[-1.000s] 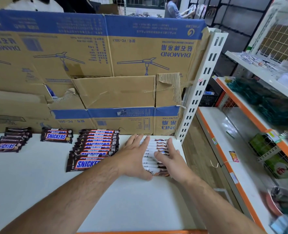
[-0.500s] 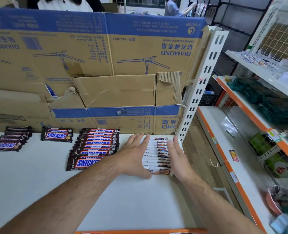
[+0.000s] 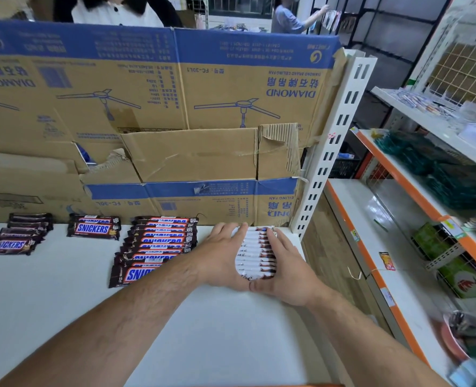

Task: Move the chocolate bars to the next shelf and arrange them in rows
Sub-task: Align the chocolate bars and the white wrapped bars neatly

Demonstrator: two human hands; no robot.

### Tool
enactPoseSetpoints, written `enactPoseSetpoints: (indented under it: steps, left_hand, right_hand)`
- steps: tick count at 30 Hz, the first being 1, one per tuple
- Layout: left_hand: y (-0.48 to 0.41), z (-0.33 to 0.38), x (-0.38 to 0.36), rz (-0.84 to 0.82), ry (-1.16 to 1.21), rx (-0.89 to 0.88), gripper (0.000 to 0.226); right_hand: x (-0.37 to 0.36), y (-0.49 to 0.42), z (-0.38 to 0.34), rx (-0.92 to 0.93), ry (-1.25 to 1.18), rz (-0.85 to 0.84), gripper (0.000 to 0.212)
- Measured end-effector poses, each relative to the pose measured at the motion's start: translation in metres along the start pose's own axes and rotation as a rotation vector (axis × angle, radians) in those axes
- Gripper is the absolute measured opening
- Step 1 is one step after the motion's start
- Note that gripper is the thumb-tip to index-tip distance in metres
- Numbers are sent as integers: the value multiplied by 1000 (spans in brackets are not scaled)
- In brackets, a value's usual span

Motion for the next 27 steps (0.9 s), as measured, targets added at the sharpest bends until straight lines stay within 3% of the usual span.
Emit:
enactPoseSetpoints:
  steps: [8,13,16,20,27]
  left_hand:
    - [0,-12,-2,-61,-128,48,128]
    - [3,-21,-9,-59,-165,49,85]
    - [-5,-25,-9,-43,-155,73,68]
    - [-7,-25,-10,9,-174,83,67]
    - [-6,-24,-7,-16,-197,96,69]
  right_hand:
    - [3,-15,8,-13,12,10,140]
    - [1,-19,12,-76,42,73,111]
    - [9,-23,11,-97,183,178,101]
    - [13,-26,9,-132,277,205,91]
    - [14,-23,7,-126,205,190,85]
Point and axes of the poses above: each hand's wrist, its own y-axis away from the middle knuckle, its own x-axis out of the back of the hand, z = x × y, the point moved 8 cm from there along -y, towards the middle knuckle, and after that the axes turned 5 degrees about y, right-handed, at the moved point
